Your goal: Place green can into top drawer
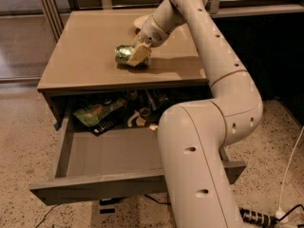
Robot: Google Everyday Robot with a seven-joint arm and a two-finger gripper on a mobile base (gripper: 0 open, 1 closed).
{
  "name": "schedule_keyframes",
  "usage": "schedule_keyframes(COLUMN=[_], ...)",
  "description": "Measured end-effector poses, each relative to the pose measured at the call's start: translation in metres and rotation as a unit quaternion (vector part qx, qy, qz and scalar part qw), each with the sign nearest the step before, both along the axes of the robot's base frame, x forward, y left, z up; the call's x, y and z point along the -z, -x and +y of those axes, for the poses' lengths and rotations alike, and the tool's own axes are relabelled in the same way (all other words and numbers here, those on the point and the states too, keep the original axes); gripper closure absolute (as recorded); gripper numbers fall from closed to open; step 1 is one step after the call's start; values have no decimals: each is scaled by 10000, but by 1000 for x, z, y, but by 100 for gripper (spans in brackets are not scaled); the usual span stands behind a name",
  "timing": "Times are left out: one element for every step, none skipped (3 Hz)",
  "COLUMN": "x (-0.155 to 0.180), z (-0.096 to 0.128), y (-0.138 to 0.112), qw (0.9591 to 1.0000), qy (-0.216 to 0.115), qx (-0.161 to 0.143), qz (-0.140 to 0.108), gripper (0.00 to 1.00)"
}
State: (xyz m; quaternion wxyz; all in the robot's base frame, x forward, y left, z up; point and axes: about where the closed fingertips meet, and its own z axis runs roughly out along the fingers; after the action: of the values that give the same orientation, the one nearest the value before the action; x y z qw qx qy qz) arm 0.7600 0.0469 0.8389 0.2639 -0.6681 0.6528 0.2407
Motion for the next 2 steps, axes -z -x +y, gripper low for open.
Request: schedule_keyframes(x=[-5,-21], z=[0,-21], y=[-4,-1], qw=[9999,9995], qy=[-85,-156], qx=[82,257], qz=[-61,-118], gripper=[100,100])
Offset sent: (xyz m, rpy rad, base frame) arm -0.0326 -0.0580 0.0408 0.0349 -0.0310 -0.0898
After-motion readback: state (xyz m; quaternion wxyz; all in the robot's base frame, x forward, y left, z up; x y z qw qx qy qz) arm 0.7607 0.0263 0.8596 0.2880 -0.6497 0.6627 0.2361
